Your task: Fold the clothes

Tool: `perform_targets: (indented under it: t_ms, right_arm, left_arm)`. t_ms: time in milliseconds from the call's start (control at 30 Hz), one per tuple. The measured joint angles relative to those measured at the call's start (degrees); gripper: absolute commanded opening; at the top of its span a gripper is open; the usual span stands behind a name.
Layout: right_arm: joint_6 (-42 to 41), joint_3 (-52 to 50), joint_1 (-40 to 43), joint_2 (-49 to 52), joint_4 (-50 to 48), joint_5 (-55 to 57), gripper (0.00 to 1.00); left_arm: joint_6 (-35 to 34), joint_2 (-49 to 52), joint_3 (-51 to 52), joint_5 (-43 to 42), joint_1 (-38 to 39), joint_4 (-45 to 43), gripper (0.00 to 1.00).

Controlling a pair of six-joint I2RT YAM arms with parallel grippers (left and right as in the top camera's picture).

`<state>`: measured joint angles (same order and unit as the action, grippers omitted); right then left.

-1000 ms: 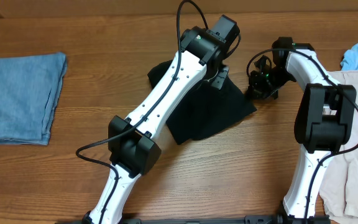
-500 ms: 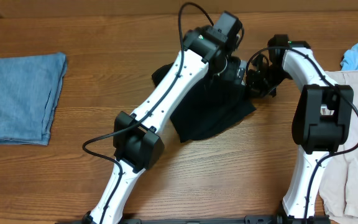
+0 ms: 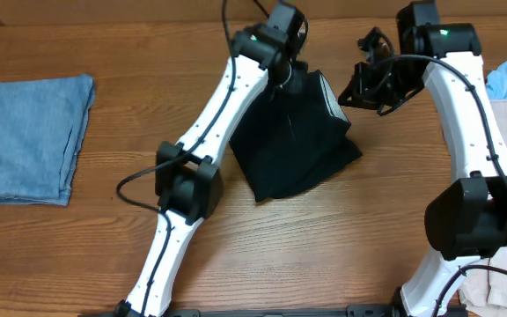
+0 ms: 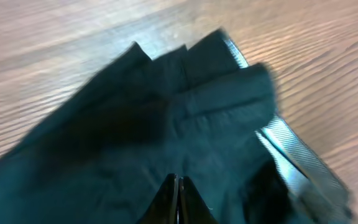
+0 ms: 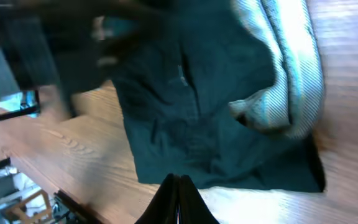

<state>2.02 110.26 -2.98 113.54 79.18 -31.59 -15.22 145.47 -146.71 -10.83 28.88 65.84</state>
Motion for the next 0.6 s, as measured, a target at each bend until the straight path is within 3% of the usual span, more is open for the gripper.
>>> perform_targets:
  t_ms: [233,467,600]
  right_arm:
    - [0.37,-17.4,-2.67,1.16,-16.02,-0.9,0.04]
    - [-9.94,-26.97,-2.69,1.4,-18.45,15.39,0.04]
    - [-15.02,-33.4,-2.69,1.33,-24.48,17.57,0.04]
  left_arm:
    - [0.7,3.93,0.11,-4.87,-0.04,-6.32,0.04]
    - [1.92,3.93,0.11,-4.35,-0.04,-8.2,0.04]
    - [1.97,3.93,0.11,-1.38,-0.04,-8.68,0.05]
